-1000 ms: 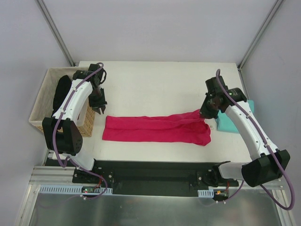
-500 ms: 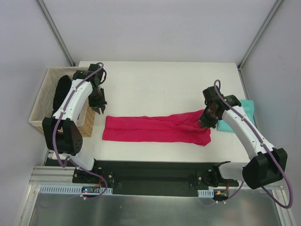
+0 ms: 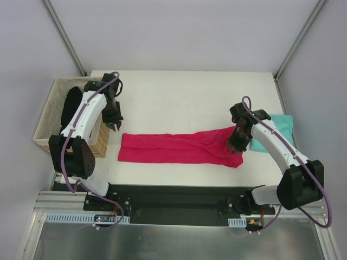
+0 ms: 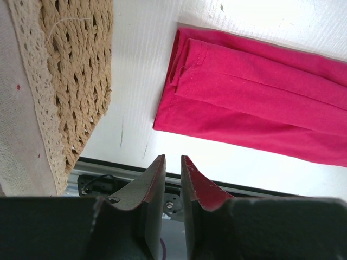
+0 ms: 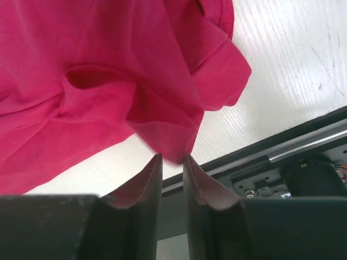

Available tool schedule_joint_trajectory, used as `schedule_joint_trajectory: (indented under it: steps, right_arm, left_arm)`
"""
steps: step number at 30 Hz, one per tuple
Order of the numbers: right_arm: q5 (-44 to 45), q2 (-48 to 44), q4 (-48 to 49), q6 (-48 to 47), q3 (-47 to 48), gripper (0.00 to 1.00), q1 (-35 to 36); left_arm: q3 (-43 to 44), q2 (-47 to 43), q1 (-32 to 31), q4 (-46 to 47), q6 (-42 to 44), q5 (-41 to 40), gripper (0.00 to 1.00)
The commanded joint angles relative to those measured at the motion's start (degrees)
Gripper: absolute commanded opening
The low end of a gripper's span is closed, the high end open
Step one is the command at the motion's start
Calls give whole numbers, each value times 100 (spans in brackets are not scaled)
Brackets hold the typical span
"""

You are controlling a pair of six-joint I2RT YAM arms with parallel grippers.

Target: Fold and stack the t-shirts

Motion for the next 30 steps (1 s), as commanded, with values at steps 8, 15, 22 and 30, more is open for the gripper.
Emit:
schedule_joint_trajectory:
  steps: [8,15,22,30]
  right_arm:
    - [279,121,-327,108,150,56,95]
    - [158,656,6,-287,397,56,95]
    - [-160,1711,419,-954,941,53,200]
    - [-265,2168,604,-1096,1231,52,376]
  left_arm:
    - [47,-247,-31,-111,66,-91,18]
    - [100,-203,-31,-76,66,-20,17]
    - [-128,-229,-31,38,49,-56,18]
    - [-147,-238,-31,82,-13,-38,17]
